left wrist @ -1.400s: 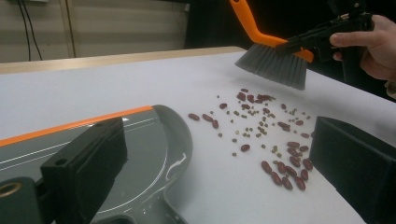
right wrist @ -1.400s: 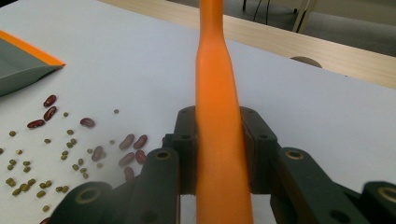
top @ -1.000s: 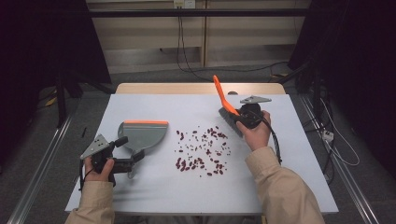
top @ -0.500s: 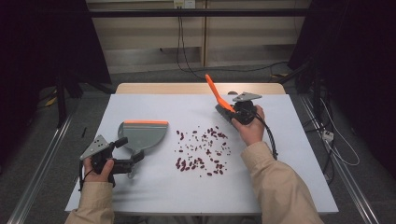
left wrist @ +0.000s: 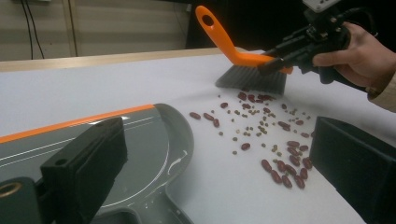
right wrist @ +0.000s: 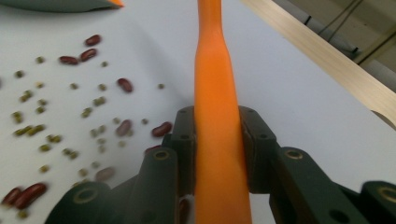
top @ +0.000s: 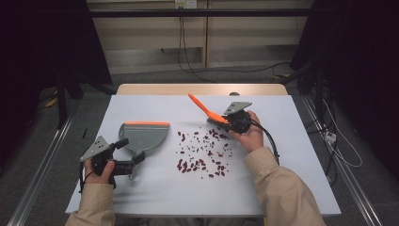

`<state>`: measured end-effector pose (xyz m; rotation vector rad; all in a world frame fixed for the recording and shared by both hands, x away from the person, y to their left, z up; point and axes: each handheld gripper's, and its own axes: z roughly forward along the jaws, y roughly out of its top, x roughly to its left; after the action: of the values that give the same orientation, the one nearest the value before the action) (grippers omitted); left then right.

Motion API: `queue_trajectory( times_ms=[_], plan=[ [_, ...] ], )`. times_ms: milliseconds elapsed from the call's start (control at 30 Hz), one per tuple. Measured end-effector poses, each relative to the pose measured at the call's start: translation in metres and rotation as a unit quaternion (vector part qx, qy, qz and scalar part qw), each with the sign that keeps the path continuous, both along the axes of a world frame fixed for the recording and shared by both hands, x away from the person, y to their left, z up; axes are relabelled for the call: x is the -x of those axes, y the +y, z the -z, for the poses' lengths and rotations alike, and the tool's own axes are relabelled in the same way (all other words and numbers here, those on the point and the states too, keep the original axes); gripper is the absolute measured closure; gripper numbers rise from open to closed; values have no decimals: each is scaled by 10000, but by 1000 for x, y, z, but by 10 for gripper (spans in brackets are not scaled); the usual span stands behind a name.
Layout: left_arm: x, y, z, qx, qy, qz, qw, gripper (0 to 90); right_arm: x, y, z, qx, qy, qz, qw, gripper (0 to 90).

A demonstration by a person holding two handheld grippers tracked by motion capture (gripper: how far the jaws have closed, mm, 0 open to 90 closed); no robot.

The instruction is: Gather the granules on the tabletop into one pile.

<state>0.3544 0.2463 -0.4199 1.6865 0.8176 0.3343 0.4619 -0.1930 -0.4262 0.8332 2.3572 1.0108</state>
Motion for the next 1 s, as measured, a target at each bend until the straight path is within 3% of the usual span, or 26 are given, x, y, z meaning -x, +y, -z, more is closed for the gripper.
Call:
queue_trajectory(
  times_ms=[333,1000],
  plan=[
    [-1,-2,0,-11,11,-9,10000,39,29,0,0,-33,0,-555,9985,710],
    [-1,-2,0,-18,8,-17,10000,40,63,4,-2,-152,31,-881,9960,711]
  ],
)
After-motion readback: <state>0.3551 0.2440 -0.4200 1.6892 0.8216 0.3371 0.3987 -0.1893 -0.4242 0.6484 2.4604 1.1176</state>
